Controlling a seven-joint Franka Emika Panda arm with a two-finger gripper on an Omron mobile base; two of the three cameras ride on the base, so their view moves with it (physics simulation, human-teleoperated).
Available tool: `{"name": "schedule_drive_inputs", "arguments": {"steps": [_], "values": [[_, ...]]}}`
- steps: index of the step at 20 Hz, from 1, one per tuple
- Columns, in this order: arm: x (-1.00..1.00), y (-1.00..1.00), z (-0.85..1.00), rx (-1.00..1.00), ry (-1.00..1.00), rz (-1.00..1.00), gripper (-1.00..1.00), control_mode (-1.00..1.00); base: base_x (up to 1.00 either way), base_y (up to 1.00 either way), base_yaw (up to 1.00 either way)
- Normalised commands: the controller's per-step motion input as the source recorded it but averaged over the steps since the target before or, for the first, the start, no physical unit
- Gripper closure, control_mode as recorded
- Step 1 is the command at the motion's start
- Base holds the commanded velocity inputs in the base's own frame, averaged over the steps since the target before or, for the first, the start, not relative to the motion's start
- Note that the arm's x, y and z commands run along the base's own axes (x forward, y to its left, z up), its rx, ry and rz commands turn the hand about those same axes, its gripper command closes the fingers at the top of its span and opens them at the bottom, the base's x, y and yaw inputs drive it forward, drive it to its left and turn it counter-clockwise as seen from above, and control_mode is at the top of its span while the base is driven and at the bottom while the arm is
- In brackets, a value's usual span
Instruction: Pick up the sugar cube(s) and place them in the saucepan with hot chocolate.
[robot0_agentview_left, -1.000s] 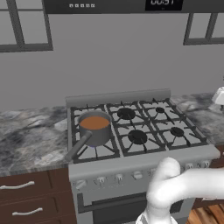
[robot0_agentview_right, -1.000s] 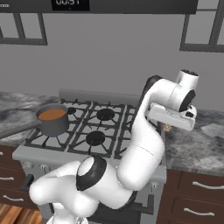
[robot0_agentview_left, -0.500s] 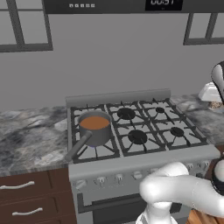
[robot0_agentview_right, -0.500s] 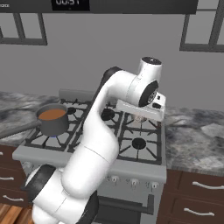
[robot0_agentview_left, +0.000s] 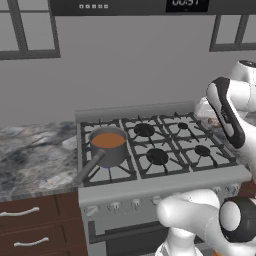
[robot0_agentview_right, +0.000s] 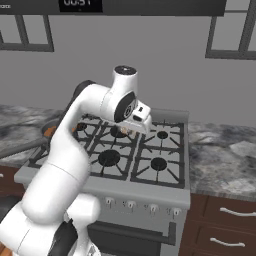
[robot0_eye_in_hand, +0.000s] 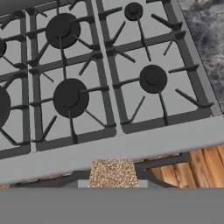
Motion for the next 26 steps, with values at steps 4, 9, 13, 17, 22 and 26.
{"name": "schedule_drive_inputs", "arguments": {"steps": [4, 9, 13, 17, 22, 26], "values": [[0.07, 1.0, 0.13, -0.11, -0.16, -0.15, 1.0, -1.0, 0.0, 0.0, 0.0], [0.19, 1.0, 0.11, -0.11, -0.17, -0.12, 1.0, -1.0, 0.0, 0.0, 0.0], [0.28, 1.0, 0.01, -0.11, -0.15, -0.09, 1.0, -1.0, 0.0, 0.0, 0.0], [0.34, 1.0, 0.01, -0.05, -0.05, -0.03, 1.0, -1.0, 0.0, 0.0, 0.0], [0.36, 0.75, 0.0, 0.0, -0.01, 0.13, 1.0, -1.0, 0.0, 0.0, 0.0], [0.59, 0.41, -0.03, 0.0, 0.0, 0.4, 1.0, -1.0, 0.0, 0.0, 0.0]]}}
